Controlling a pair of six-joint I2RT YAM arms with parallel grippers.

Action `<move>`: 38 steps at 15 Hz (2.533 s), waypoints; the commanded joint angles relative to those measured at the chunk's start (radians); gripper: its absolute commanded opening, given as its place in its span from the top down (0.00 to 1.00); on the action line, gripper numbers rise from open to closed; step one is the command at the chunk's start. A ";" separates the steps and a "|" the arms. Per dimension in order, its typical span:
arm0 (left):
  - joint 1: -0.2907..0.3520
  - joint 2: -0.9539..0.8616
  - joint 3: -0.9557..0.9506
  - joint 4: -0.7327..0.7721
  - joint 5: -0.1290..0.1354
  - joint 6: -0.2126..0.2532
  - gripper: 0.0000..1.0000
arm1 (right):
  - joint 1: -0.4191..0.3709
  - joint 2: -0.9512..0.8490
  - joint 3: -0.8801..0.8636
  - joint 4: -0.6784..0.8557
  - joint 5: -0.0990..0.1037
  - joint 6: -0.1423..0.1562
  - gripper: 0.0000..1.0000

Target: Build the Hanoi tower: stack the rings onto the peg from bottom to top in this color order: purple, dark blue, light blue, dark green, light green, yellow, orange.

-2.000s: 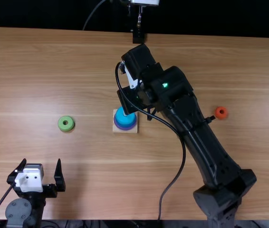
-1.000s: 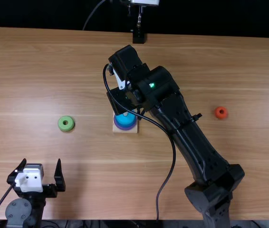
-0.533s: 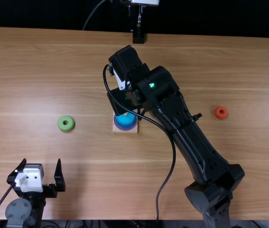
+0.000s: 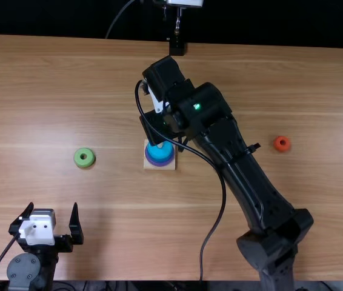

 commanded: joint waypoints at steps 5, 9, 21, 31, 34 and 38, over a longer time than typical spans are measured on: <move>0.006 -0.012 -0.105 -0.079 -0.005 0.004 0.00 | -0.013 0.013 -0.020 -0.001 0.000 -0.002 1.00; 0.006 -0.012 -0.105 -0.079 -0.005 0.004 0.00 | -0.013 0.015 -0.046 0.001 0.000 -0.002 1.00; 0.006 -0.012 -0.105 -0.079 -0.005 0.004 0.00 | -0.012 0.050 -0.066 0.010 -0.002 0.002 1.00; 0.006 -0.012 -0.105 -0.079 -0.005 0.004 0.00 | -0.012 0.038 -0.052 0.005 0.006 -0.016 1.00; 0.006 -0.012 -0.105 -0.079 -0.005 0.004 0.00 | -0.013 0.035 -0.052 0.001 0.008 -0.020 1.00; 0.006 -0.012 -0.105 -0.079 -0.005 0.004 0.00 | -0.013 0.035 -0.034 0.006 0.008 -0.048 1.00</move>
